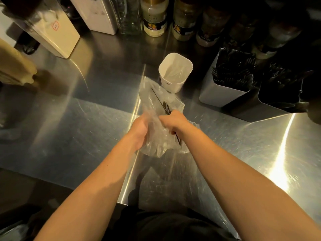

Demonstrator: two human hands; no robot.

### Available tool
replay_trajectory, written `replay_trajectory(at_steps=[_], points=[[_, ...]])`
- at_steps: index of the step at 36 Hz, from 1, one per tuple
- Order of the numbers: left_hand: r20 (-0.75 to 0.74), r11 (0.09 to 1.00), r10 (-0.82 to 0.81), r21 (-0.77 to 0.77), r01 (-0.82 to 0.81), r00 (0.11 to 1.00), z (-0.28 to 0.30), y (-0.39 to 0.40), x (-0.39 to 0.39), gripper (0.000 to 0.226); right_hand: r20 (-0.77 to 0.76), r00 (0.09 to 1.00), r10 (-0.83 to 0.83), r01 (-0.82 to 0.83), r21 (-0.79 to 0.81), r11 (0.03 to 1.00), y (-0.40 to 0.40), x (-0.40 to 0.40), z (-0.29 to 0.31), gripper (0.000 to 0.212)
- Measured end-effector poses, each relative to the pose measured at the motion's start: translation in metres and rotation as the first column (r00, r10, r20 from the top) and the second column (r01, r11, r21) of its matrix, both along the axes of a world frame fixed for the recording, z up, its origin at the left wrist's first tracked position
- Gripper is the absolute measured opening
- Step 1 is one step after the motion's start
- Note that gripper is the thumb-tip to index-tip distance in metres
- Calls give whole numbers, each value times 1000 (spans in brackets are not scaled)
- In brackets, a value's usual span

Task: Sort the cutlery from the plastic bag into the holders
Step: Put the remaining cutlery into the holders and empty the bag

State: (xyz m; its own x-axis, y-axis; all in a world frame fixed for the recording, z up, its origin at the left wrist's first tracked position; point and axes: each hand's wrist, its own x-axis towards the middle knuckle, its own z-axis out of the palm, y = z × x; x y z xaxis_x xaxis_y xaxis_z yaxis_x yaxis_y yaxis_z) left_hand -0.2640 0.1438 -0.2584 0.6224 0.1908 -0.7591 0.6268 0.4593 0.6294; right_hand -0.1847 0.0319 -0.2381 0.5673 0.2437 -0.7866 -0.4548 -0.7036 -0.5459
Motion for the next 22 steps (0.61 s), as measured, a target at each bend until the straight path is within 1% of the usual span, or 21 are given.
replay_trajectory(at_steps=[2, 4, 7, 9, 10, 11, 13, 14, 15, 17, 18, 19, 20, 21, 22], points=[[24, 1000, -18, 10, 17, 1000, -3, -3, -1, 44, -81, 989, -127, 131, 48, 990, -2, 0, -1, 15], [33, 1000, -1, 6, 1, 999, -5, -4, -4, 46, -141, 971, -192, 205, 90, 975, -5, 1, -5, 24], [45, 998, 50, -42, -48, 998, -9, -7, -8, 44, -270, 921, -282, 334, 173, 927, -10, 0, -13, 44], [27, 995, 98, -38, -97, 995, -9, -9, -9, 40, -347, 890, -295, 386, 230, 894, -11, -1, -15, 67], [21, 991, 118, -59, -117, 993, -9, -10, -9, 41, -367, 884, -291, 394, 250, 884, -11, -3, -15, 80], [20, 987, 144, -70, -142, 989, -11, -10, -10, 44, -346, 894, -286, 384, 260, 886, -11, -5, -14, 85], [24, 979, 191, -73, -188, 981, -12, -10, -10, 42, -230, 936, -268, 323, 254, 911, -11, -6, -14, 84], [31, 977, 205, -72, -202, 978, -12, -10, -10, 40, -191, 947, -260, 305, 265, 915, -13, -7, -15, 88], [32, 972, 229, -69, -227, 973, -12, -11, -10, 37, -170, 953, -252, 292, 280, 915, -14, -7, -20, 83], [14, 943, 331, -38, -331, 943, -10, -12, -6, 32, -108, 964, -244, 266, 326, 907, -17, -8, -20, 44], [-3, 915, 402, -14, -402, 916, -12, -12, -4, 29, -77, 966, -245, 257, 330, 908, -18, -7, -21, 30], [-14, 883, 470, 19, -470, 882, -13, -10, -1, 26, -50, 971, -234, 237, 344, 909, -19, -7, -24, 26], [-14, 851, 523, 69, -521, 852, -15, -9, 3, 21, -22, 974, -224, 219, 326, 920, -19, -8, -20, 27], [-6, 824, 559, 122, -554, 829, -16, -6, 6, 17, 10, 978, -208, 191, 347, 918, -19, -9, -21, 33], [12, 803, 576, 174, -569, 817, -17, -3, 8, 16, 53, 982, -182, 156, 320, 934, -19, -11, -17, 38]])
